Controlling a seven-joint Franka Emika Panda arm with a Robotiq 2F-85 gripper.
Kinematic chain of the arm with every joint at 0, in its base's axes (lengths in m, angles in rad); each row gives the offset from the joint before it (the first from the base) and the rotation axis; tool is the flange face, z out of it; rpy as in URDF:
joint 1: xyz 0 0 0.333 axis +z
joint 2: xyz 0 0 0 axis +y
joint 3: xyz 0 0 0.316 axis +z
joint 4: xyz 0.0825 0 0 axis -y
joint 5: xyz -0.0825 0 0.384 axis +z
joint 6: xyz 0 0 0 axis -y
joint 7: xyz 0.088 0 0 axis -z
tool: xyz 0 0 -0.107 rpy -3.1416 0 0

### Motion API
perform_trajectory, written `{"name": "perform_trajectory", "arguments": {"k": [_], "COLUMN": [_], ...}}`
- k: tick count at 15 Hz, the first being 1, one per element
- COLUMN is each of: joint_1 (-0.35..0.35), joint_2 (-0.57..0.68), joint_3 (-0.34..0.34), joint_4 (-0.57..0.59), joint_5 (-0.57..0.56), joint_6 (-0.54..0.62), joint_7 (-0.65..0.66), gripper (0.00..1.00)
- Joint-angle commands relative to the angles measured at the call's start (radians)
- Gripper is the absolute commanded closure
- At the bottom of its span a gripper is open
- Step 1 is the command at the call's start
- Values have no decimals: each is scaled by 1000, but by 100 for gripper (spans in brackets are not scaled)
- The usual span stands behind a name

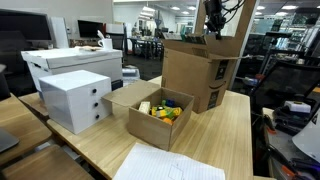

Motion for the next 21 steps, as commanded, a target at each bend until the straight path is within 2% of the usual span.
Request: {"name": "perform_trajectory", "arguments": {"k": [1,8,14,21], "joint_1": [-27,-82,-131,-179], "joint_2": [-5,19,70,105], "joint_3": [-4,-38,-65,-74], "joint_4": [-9,-21,-33,-42], "joint_5": [-12,46,146,257], "joint_6": [-23,14,71,154], "joint_7": [23,-15,-79,-233], "gripper": [100,100,100,100]}}
